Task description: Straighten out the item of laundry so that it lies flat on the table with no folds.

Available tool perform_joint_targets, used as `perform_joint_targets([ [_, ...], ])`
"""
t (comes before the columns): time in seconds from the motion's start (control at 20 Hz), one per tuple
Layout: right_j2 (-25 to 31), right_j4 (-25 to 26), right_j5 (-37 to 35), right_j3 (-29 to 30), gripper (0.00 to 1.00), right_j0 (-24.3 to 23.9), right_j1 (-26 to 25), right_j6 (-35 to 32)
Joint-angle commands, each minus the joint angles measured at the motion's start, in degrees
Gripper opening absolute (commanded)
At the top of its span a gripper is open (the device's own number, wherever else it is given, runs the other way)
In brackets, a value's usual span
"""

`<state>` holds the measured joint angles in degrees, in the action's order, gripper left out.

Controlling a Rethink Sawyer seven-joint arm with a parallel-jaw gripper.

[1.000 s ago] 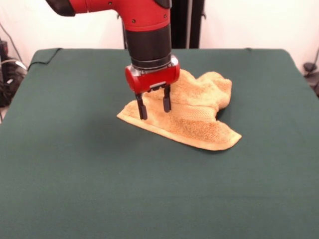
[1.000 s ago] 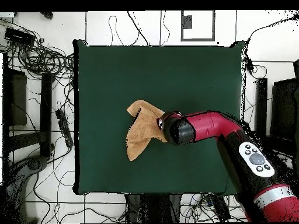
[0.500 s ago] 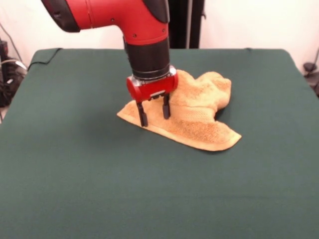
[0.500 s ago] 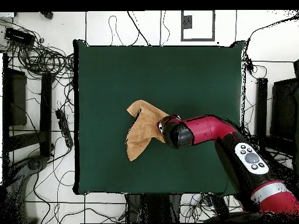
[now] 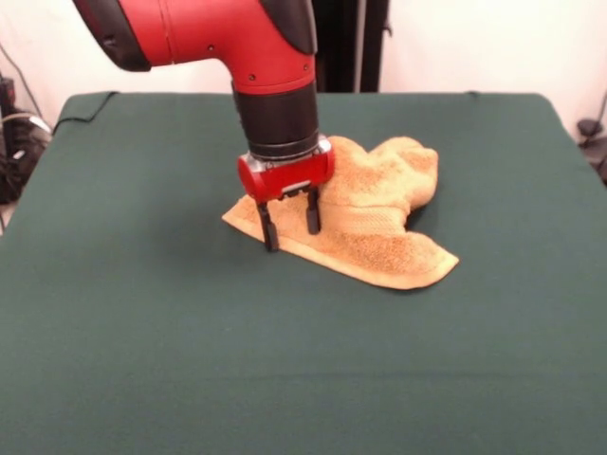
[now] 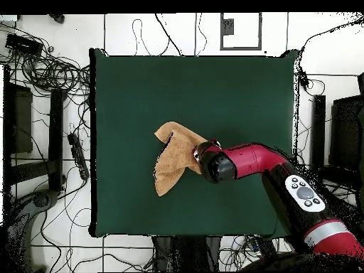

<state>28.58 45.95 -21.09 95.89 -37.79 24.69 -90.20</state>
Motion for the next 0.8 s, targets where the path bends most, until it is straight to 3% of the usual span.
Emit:
perform_joint_targets([
  [0.05,-3.62,5.81,6.28,-7.94,1.00,2.83,-10.26,-2.48],
  [0.35,-5.31,6.60,9.26,-9.79,1.00,4.39,-11.94,-3.93],
  [0.4,-5.62,6.40,9.68,-9.92,0.00,4.59,-11.98,-3.70],
  [0.8,-8.66,5.23,13.53,-10.03,0.00,7.00,-11.29,-5.79],
])
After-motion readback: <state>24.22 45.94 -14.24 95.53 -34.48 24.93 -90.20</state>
